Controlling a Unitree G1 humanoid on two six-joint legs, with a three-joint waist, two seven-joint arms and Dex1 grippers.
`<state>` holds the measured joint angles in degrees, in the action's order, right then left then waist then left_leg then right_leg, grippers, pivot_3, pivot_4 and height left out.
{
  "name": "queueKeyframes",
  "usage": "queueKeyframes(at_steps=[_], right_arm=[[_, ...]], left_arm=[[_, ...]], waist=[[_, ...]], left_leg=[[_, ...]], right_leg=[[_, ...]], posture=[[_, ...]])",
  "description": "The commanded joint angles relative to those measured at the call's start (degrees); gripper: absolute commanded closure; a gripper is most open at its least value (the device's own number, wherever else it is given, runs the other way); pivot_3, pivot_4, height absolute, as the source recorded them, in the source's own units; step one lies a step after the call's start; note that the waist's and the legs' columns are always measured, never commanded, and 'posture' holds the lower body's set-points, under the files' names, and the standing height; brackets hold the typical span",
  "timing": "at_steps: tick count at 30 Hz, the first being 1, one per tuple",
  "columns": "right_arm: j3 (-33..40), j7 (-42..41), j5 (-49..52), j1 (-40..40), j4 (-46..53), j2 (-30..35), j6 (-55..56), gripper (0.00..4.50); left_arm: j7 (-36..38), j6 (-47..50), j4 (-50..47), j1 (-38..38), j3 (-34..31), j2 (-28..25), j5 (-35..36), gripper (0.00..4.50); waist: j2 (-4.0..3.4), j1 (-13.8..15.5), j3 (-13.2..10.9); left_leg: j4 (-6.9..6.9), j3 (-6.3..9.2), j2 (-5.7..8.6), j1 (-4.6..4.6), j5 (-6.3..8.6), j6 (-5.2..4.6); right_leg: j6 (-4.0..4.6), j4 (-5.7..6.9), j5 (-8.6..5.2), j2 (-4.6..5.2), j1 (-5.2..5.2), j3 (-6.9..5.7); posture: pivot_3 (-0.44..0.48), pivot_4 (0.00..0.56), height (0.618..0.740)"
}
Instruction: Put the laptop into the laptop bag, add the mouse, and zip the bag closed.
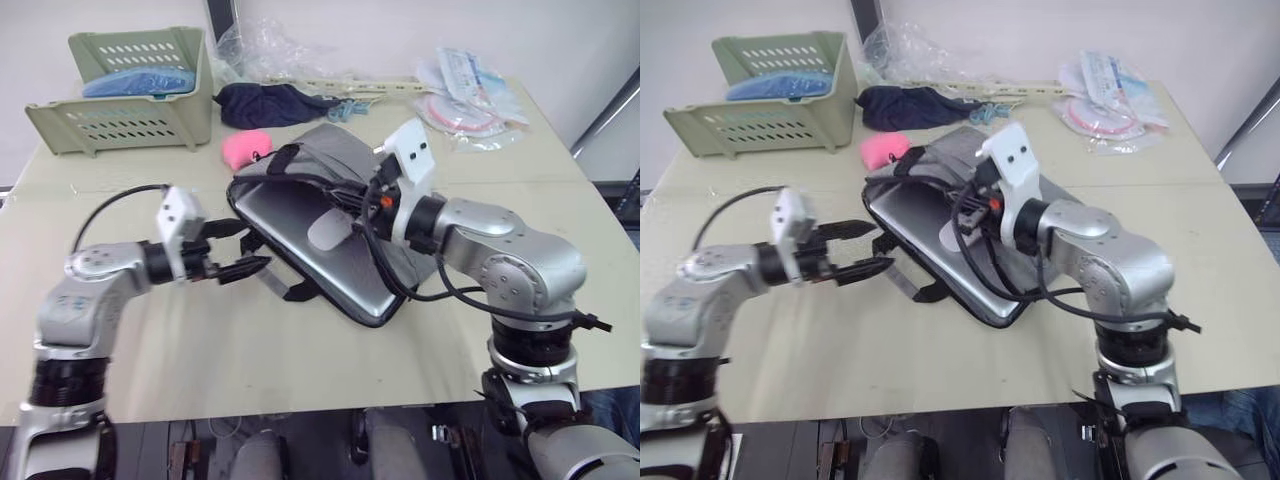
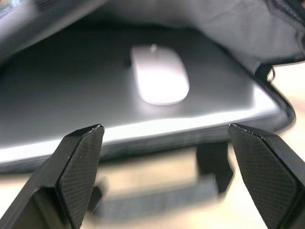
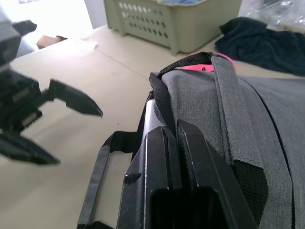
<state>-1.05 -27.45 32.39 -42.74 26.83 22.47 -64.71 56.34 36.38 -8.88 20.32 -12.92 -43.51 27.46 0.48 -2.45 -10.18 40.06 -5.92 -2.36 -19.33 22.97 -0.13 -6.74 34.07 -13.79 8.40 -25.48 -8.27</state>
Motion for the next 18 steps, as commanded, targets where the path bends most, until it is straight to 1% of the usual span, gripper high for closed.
queueKeyframes(at_steps=[1,5,9,13,17,18], right_arm=[[2.5,-3.9,5.4,1.3,5.7,2.9,-1.3,4.5],[3.2,-6.2,11.0,3.5,8.1,5.1,-4.0,4.5],[2.5,-7.0,15.7,6.6,10.8,6.4,-6.0,4.5],[-2.9,-5.6,11.6,11.6,10.5,6.5,-1.6,4.5],[-6.7,-5.8,6.2,14.0,8.0,6.8,4.8,4.5],[-6.6,-6.0,6.2,14.3,7.7,6.6,5.5,4.1]], left_arm=[[2.9,-0.4,-1.1,-3.0,-3.9,-3.4,2.6,0.08],[4.6,-0.3,1.3,-5.9,-7.2,-7.0,3.6,0.08],[6.0,-3.0,5.9,-8.2,-9.7,-10.2,2.1,0.08],[6.7,-6.1,7.7,-11.3,-10.0,-10.4,1.0,0.08],[6.1,-8.1,8.9,-12.9,-10.3,-9.9,0.7,0.08],[6.0,-8.2,9.4,-13.0,-10.5,-9.9,0.7,0.02]], waist=[[0.0,0.4,0.0],[-0.01,0.8,0.0],[-0.02,0.8,0.0],[-0.01,0.7,0.0],[-0.01,0.8,0.0],[-0.01,0.8,0.0]], left_leg=[[0.0,-0.02,0.0,0.0,0.0,0.0],[-0.01,-0.03,-0.01,0.0,0.0,0.0],[-0.04,-0.04,-0.01,0.02,0.0,0.0],[-0.07,-0.09,-0.01,0.04,0.01,0.02],[-0.06,-0.11,-0.01,0.03,0.02,0.03],[-0.04,-0.11,-0.01,0.04,0.02,0.03]], right_leg=[[0.0,-0.02,0.0,0.0,0.0,0.0],[0.0,-0.03,0.0,-0.01,0.0,-0.01],[0.0,-0.04,0.0,-0.01,0.0,-0.01],[0.01,-0.05,0.0,-0.02,0.0,0.0],[0.01,-0.05,0.0,-0.02,-0.01,0.0],[0.0,-0.03,0.0,-0.02,-0.01,0.0]], posture=[[0.0,0.15,0.74],[0.0,0.15,0.74],[0.0,0.15,0.74],[0.0,0.15,0.74],[0.0,0.15,0.74],[0.0,0.15,0.74]])
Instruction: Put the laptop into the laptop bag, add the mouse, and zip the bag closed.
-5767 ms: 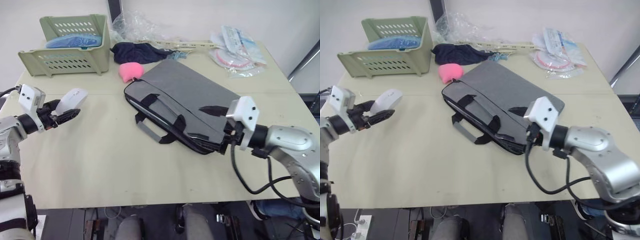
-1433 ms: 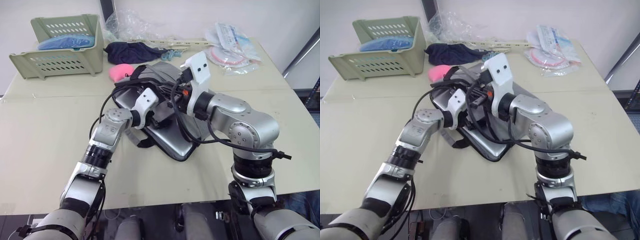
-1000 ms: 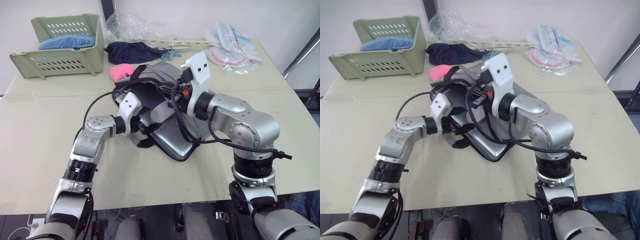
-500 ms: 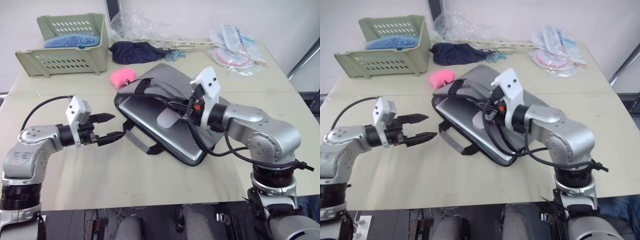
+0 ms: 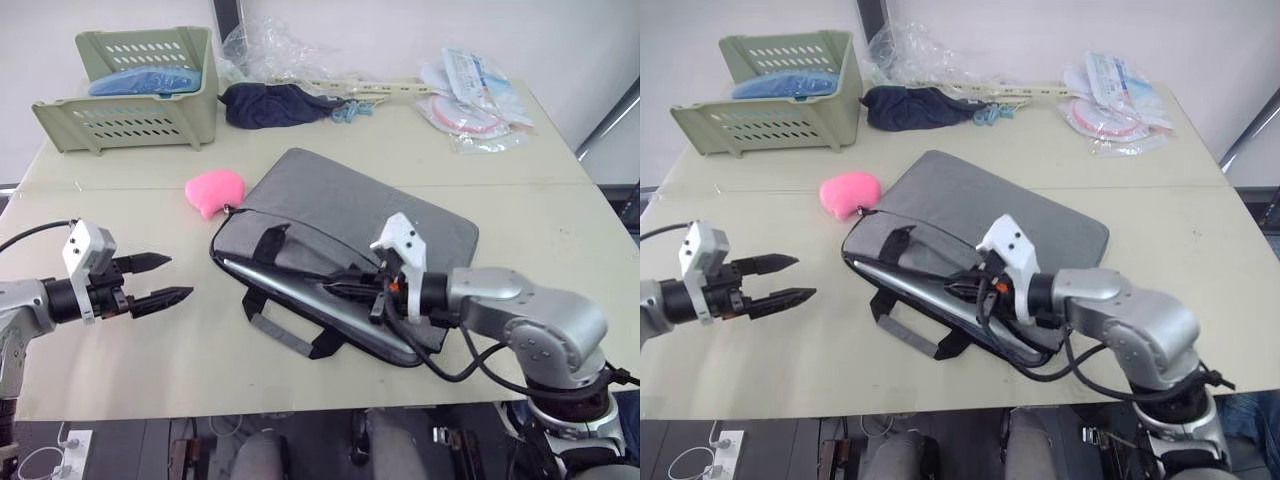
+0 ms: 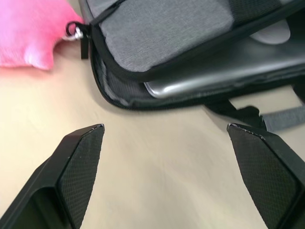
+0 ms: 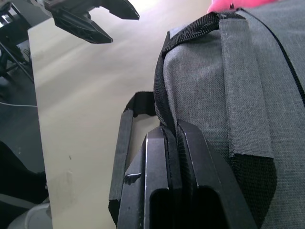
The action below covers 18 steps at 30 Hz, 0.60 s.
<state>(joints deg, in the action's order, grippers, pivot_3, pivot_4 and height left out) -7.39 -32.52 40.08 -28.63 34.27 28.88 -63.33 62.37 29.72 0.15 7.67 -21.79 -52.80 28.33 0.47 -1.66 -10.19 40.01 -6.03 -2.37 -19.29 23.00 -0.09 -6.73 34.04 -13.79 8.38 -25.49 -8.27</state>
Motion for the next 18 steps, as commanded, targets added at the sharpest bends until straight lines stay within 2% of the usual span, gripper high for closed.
queueKeyframes(at_steps=[1,3,5,6,7,8,9,13,16,18], right_arm=[[0.0,-1.5,-1.0,0.5,0.2,0.1,4.6,3.64],[1.7,-4.0,1.5,1.7,0.6,0.9,5.4,2.84],[4.5,-5.5,4.5,2.8,1.7,1.9,5.1,1.69],[6.2,-5.5,5.8,3.4,2.1,2.3,4.9,1.42],[9.3,-4.2,7.9,4.3,2.2,1.9,4.6,0.77],[12.6,-4.4,10.2,5.4,2.2,2.9,4.1,0.51],[15.2,-5.0,11.4,6.7,2.2,4.6,4.2,0.03],[23.1,-6.1,9.6,11.4,0.4,10.5,7.5,0.03],[29.7,-10.3,1.0,18.5,-3.9,17.0,17.3,0.03],[33.1,-11.3,-3.6,23.2,-7.5,19.0,23.3,0.03]], left_arm=[[-0.3,-1.8,0.9,-0.4,-1.9,-0.7,-0.2,0.0],[-0.5,-3.4,2.8,-0.8,-2.1,-0.8,-1.1,0.0],[-0.9,-4.8,4.5,-0.8,-2.6,-0.5,-1.4,0.0],[-1.2,-5.3,5.0,-0.8,-2.7,-0.3,-1.5,0.0],[-2.0,-6.6,5.8,-0.7,-2.5,0.0,-2.3,0.0],[-2.8,-8.2,6.9,-0.5,-2.4,0.4,-3.1,0.0],[-3.5,-9.5,7.8,-0.2,-2.4,0.7,-3.7,0.0],[-5.5,-12.6,11.5,1.7,-3.2,1.3,-4.0,0.0],[-6.6,-16.7,16.2,3.3,-4.1,1.1,-4.9,0.0],[-7.4,-18.7,18.7,4.0,-4.7,1.3,-5.2,0.0]], waist=[[0.0,0.0,0.0],[0.0,0.0,0.0],[0.0,0.2,0.0],[0.0,0.2,0.0],[0.0,0.2,0.0],[0.02,0.3,0.0],[0.02,0.3,0.0],[0.04,0.6,0.0],[0.06,1.2,0.0],[0.06,1.5,0.0]], left_leg=[[0.01,-0.01,0.0,0.0,0.0,0.0],[0.02,-0.01,0.0,0.01,0.0,0.0],[0.01,0.0,0.0,0.01,0.0,0.0],[0.01,0.0,0.0,0.01,0.0,0.0],[0.01,0.0,0.0,0.0,0.0,-0.01],[0.01,-0.01,0.0,-0.01,0.01,-0.02],[0.01,0.01,0.0,-0.01,0.01,-0.02],[0.02,-0.01,0.0,0.0,0.03,-0.06],[0.02,-0.01,0.0,0.0,0.04,-0.07],[0.02,-0.08,0.0,0.02,0.07,-0.12]], right_leg=[[0.0,0.01,0.0,0.0,0.0,0.01],[0.0,0.02,0.0,0.0,0.0,0.02],[0.0,0.01,0.0,0.0,0.0,0.01],[0.0,0.0,0.0,0.0,0.0,0.01],[0.0,0.0,0.0,0.0,0.0,0.01],[0.0,-0.01,0.0,0.0,0.0,0.01],[0.0,-0.02,0.0,0.0,0.01,0.0],[0.0,-0.02,0.0,0.01,0.02,0.01],[0.0,-0.03,0.0,0.01,0.02,0.01],[-0.01,-0.06,0.01,0.02,0.02,0.03]], posture=[[0.0,0.15,0.74],[0.0,0.15,0.74],[0.0,0.15,0.74],[0.0,0.15,0.74],[0.0,0.15,0.74],[0.0,0.15,0.74],[0.0,0.15,0.74],[0.0,0.15,0.74],[0.0,0.15,0.74],[0.0,0.15,0.74]])
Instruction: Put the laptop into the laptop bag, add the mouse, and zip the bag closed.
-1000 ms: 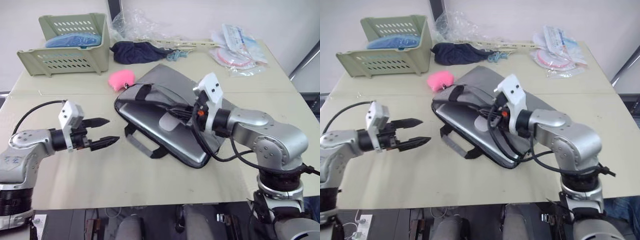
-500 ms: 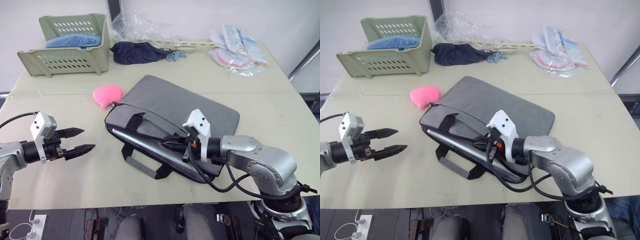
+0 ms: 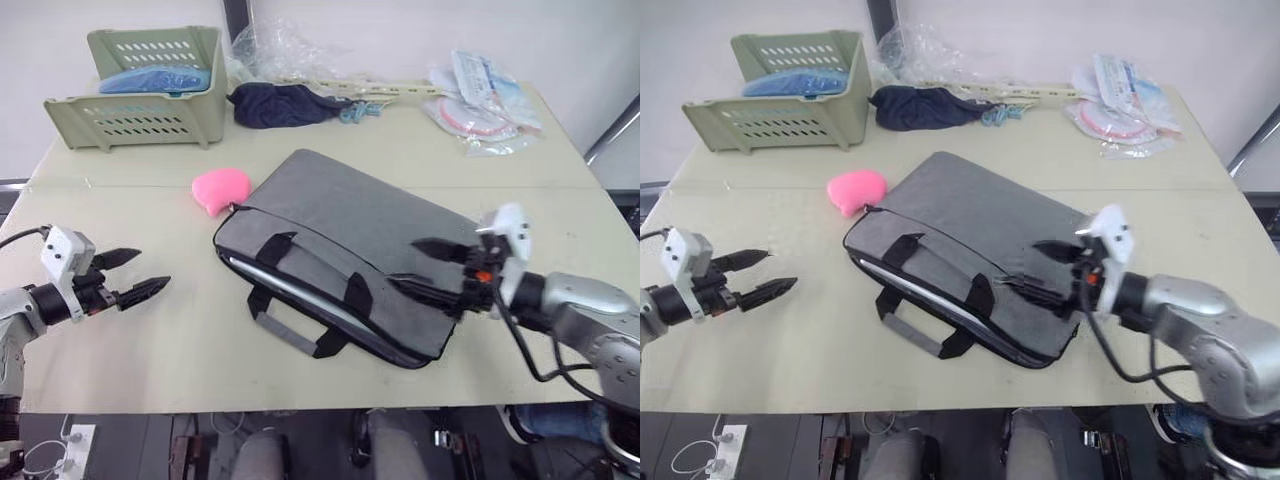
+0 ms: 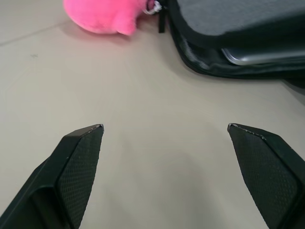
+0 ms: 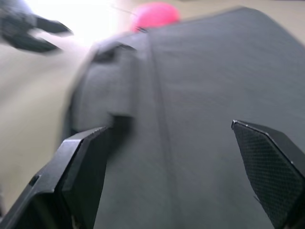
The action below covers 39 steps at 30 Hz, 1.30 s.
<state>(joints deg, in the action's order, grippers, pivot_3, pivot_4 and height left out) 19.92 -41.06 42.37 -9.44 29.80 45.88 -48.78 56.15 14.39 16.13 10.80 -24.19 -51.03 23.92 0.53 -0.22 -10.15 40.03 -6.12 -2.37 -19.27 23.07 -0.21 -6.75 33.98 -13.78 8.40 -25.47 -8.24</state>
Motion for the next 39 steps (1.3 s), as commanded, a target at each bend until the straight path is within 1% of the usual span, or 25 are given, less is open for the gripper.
queueKeyframes(at_steps=[1,3,4,8,11,13,15,16,19,21,24,27,30,31,34,35,36,37,38,39], right_arm=[[8.6,-3.2,-9.9,8.1,-6.6,2.8,13.3,0.03],[11.5,-4.0,-14.7,13.1,-10.7,3.4,19.8,0.03],[12.3,-3.8,-15.4,14.5,-11.9,2.8,21.6,0.03],[12.8,-3.9,-19.1,19.7,-16.0,0.3,29.2,0.03],[12.4,-2.2,-20.8,20.4,-17.7,-1.8,32.7,0.03],[11.9,1.7,-24.6,19.4,-19.6,-3.3,36.1,0.03],[12.0,3.7,-26.2,18.3,-21.3,-4.3,38.5,0.03],[11.9,3.9,-27.0,18.0,-22.2,-4.3,40.3,0.03],[11.8,0.6,-23.5,16.3,-22.5,-2.8,38.0,0.03],[11.3,-1.6,-20.2,13.6,-21.6,-1.6,35.6,0.03],[7.7,-5.3,-15.9,7.0,-19.7,0.5,31.7,0.03],[1.2,-6.8,-14.5,-1.6,-18.6,0.8,28.9,0.03],[-5.6,-6.4,-14.6,-9.9,-18.5,-2.5,27.3,0.03],[-8.1,-5.9,-14.5,-13.2,-19.1,-4.9,26.9,0.03],[-12.5,-6.9,-13.1,-18.2,-20.6,-9.9,25.6,0.86],[-13.7,-6.8,-13.9,-18.8,-21.4,-11.2,26.5,1.44],[-15.0,-6.7,-14.8,-19.5,-22.5,-12.6,27.4,1.78],[-16.2,-6.4,-15.9,-20.1,-23.7,-14.0,28.6,2.42],[-16.9,-6.2,-16.7,-20.4,-24.4,-14.7,29.4,2.62],[-17.9,-6.1,-17.1,-20.9,-25.5,-15.9,29.7,3.2]], left_arm=[[-2.4,-5.1,4.4,1.3,-2.9,0.3,-1.0,0.0],[-3.8,-8.4,6.8,2.0,-3.6,1.4,-1.2,0.0],[-4.4,-9.1,7.4,2.0,-3.2,1.6,-1.7,0.0],[-5.6,-7.9,7.9,1.9,-2.4,2.8,-1.4,0.0],[-5.7,-8.6,7.2,0.7,-2.2,3.6,-1.7,0.0],[-6.1,-8.1,6.1,0.3,-3.1,4.1,-0.8,0.0],[-6.4,-7.8,5.4,0.0,-3.7,4.2,-0.3,0.0],[-6.5,-7.6,5.2,-0.1,-3.9,4.1,-0.2,0.0],[-6.5,-7.0,4.3,-0.6,-4.6,3.8,0.3,0.0],[-6.4,-7.2,4.3,-0.6,-4.8,3.4,0.2,0.0],[-5.6,-6.7,4.4,-0.3,-5.3,2.9,0.9,0.0],[-4.7,-6.4,4.8,0.3,-5.2,2.7,1.2,0.0],[-4.5,-6.4,5.0,1.0,-4.9,2.9,1.4,0.0],[-4.4,-6.2,4.7,1.2,-4.9,3.0,1.5,0.0],[-4.7,-6.8,4.3,1.4,-4.5,3.2,1.0,0.0],[-4.8,-6.7,3.9,1.2,-4.5,3.3,1.1,0.0],[-4.9,-6.5,3.5,0.9,-4.6,3.4,1.2,0.0],[-4.9,-6.4,3.1,0.7,-4.7,3.5,1.3,0.0],[-5.0,-6.4,2.9,0.5,-4.8,3.5,1.4,0.0],[-5.0,-6.6,2.7,0.3,-4.7,3.6,1.2,0.0]], waist=[[0.02,0.1,0.0],[0.07,0.3,0.0],[0.07,0.3,0.0],[0.07,0.0,0.0],[0.07,-0.3,0.0],[0.06,-0.5,0.0],[0.06,-0.5,0.0],[0.06,-0.5,0.0],[0.06,-0.5,0.0],[0.06,-0.5,0.0],[0.04,-0.7,0.0],[0.03,-1.4,0.0],[0.02,-1.5,0.0],[0.02,-1.5,0.0],[0.02,-1.4,0.0],[0.01,-1.3,0.0],[0.02,-1.3,0.0],[0.02,-1.2,0.0],[0.04,-1.2,0.0],[0.04,-1.3,0.0]], left_leg=[[-0.01,-0.06,0.0,0.03,0.0,-0.01],[-0.03,-0.06,0.0,0.06,0.0,0.0],[-0.01,-0.08,0.01,0.05,0.0,-0.01],[0.04,-0.11,0.0,0.12,0.0,-0.01],[0.03,-0.17,0.0,0.18,0.0,-0.01],[0.03,-0.2,0.0,0.19,0.0,-0.01],[0.04,-0.19,0.0,0.19,0.0,-0.01],[0.04,-0.19,0.0,0.19,0.0,-0.01],[0.04,-0.19,0.0,0.2,0.0,-0.01],[0.05,-0.19,0.0,0.2,0.0,-0.01],[0.07,-0.2,0.0,0.2,0.0,-0.01],[0.09,-0.22,-0.03,0.23,0.0,-0.01],[0.09,-0.28,-0.12,0.31,0.0,-0.01],[0.09,-0.28,-0.12,0.27,0.0,-0.01],[0.08,-0.3,-0.11,0.23,0.0,0.0],[0.08,-0.27,-0.11,0.21,0.0,0.0],[0.09,-0.27,-0.11,0.2,0.0,0.0],[0.09,-0.25,-0.11,0.17,0.0,0.0],[0.1,-0.24,-0.11,0.15,0.0,0.0],[0.1,-0.22,-0.1,0.13,0.0,0.0]], right_leg=[[-0.01,0.0,0.0,0.01,0.0,0.02],[-0.01,0.01,0.0,0.01,0.01,0.02],[-0.02,0.0,0.01,0.01,0.02,0.02],[-0.03,0.07,0.03,0.02,0.05,0.07],[-0.02,0.12,0.04,0.01,0.05,0.16],[-0.02,0.12,0.04,0.01,0.04,0.19],[-0.02,0.12,0.04,0.01,0.04,0.2],[-0.02,0.12,0.04,0.02,0.04,0.21],[-0.02,0.12,0.04,0.01,0.04,0.22],[-0.02,0.12,0.04,0.02,0.04,0.23],[-0.02,0.12,0.04,0.01,0.04,0.24],[0.0,0.17,0.05,0.0,0.04,0.27],[0.03,0.19,0.05,-0.07,0.02,0.29],[0.03,0.2,0.05,-0.07,0.01,0.28],[0.03,0.17,0.05,-0.08,-0.01,0.26],[0.03,0.17,0.05,-0.08,-0.01,0.22],[0.03,0.16,0.05,-0.08,-0.01,0.21],[0.02,0.16,0.05,-0.08,-0.01,0.16],[0.02,0.16,0.05,-0.08,-0.01,0.15],[0.02,0.15,0.06,-0.08,-0.01,0.12]], posture=[[0.0,0.15,0.74],[0.0,0.15,0.74],[0.0,0.15,0.74],[0.0,0.15,0.74],[0.0,0.15,0.74],[0.0,0.15,0.74],[0.0,0.15,0.74],[0.0,0.15,0.74],[0.0,0.15,0.74],[0.0,0.15,0.74],[0.0,0.15,0.74],[0.0,0.15,0.74],[0.0,0.15,0.74],[0.0,0.15,0.74],[0.0,0.15,0.74],[0.0,0.15,0.74],[0.0,0.15,0.74],[0.0,0.15,0.74],[0.0,0.15,0.74],[0.0,0.15,0.74]])
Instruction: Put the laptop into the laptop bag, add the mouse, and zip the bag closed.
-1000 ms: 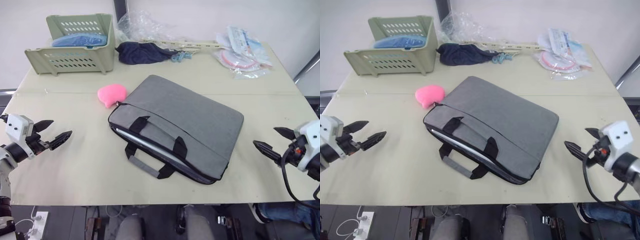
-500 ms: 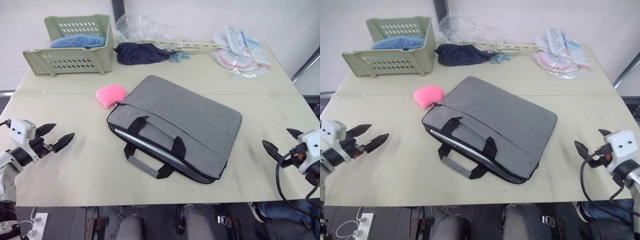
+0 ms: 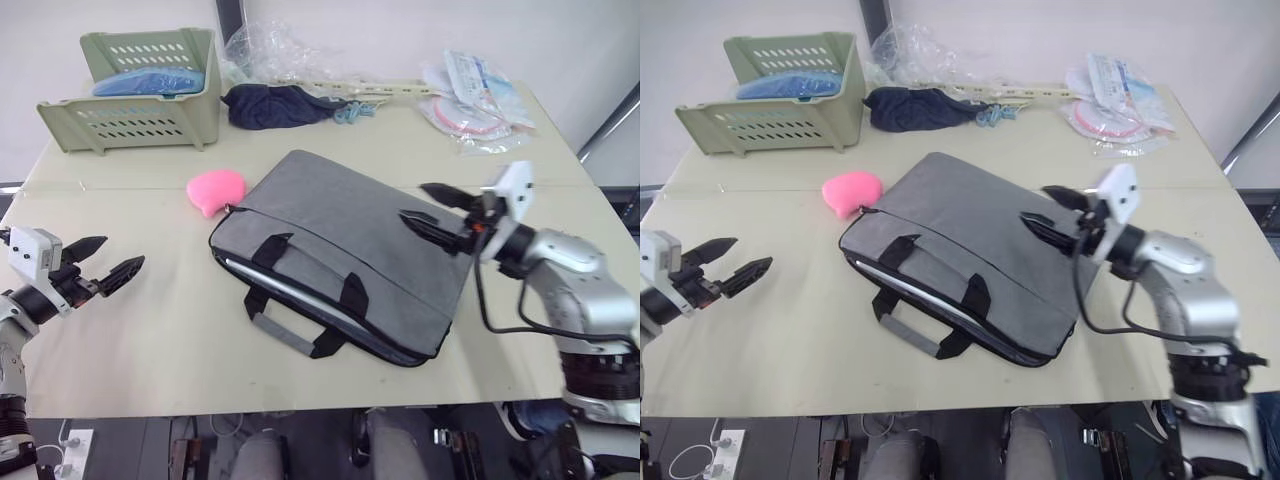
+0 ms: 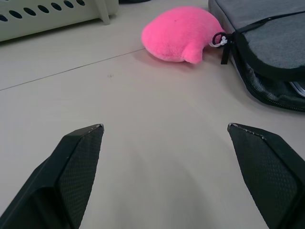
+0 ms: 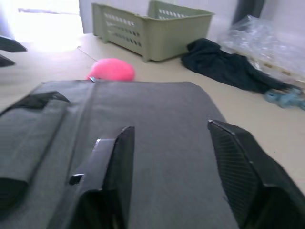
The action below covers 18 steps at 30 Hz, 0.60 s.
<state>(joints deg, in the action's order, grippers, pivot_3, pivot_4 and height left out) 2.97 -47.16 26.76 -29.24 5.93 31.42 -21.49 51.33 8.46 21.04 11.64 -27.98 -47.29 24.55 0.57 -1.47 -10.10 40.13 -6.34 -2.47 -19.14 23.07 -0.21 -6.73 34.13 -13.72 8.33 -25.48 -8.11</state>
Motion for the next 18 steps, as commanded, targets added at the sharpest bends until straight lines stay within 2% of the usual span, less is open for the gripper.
queueKeyframes(at_steps=[1,3,4,13,18], right_arm=[[-2.0,0.1,-2.4,-1.4,-2.9,-2.7,3.4,3.54],[-3.6,-0.4,-3.2,-1.7,-5.1,-4.6,4.4,4.32],[-4.2,-0.6,-4.0,-1.7,-6.1,-5.1,5.3,4.42],[-5.9,-0.5,-6.3,-0.3,-5.4,-5.1,5.7,4.42],[-3.2,0.9,-5.1,3.5,1.1,-2.4,1.7,4.42]], left_arm=[[-0.4,-0.5,-2.6,-0.6,-0.9,0.0,0.6,0.0],[-0.5,-0.8,-2.9,-0.5,-0.6,0.0,0.4,0.0],[-0.5,-0.7,-3.1,-0.4,-0.5,0.0,0.5,0.0],[2.1,2.6,-4.9,1.6,2.4,-1.6,1.0,0.0],[3.0,16.2,-6.4,8.4,6.5,-1.5,4.9,0.0]], waist=[[0.0,-0.1,0.0],[-0.01,-0.4,0.0],[-0.01,-0.5,0.0],[-0.03,-0.6,0.0],[-0.03,-0.1,0.0]], left_leg=[[0.0,-0.01,0.0,-0.02,0.0,0.0],[-0.02,-0.02,-0.01,0.0,0.0,0.0],[-0.02,-0.02,-0.01,0.02,0.0,0.0],[-0.01,-0.03,-0.02,0.02,0.0,0.01],[0.04,-0.01,-0.01,-0.02,0.0,0.01]], right_leg=[[0.0,-0.02,0.0,0.0,0.0,0.0],[0.0,-0.03,0.0,0.0,0.0,-0.02],[0.0,-0.02,0.0,0.0,0.0,-0.03],[0.0,-0.02,0.0,-0.01,0.0,-0.03],[0.0,0.0,0.0,0.0,0.0,-0.04]], posture=[[0.0,0.15,0.74],[0.0,0.15,0.74],[0.0,0.15,0.74],[0.0,0.15,0.74],[0.0,0.15,0.74]])
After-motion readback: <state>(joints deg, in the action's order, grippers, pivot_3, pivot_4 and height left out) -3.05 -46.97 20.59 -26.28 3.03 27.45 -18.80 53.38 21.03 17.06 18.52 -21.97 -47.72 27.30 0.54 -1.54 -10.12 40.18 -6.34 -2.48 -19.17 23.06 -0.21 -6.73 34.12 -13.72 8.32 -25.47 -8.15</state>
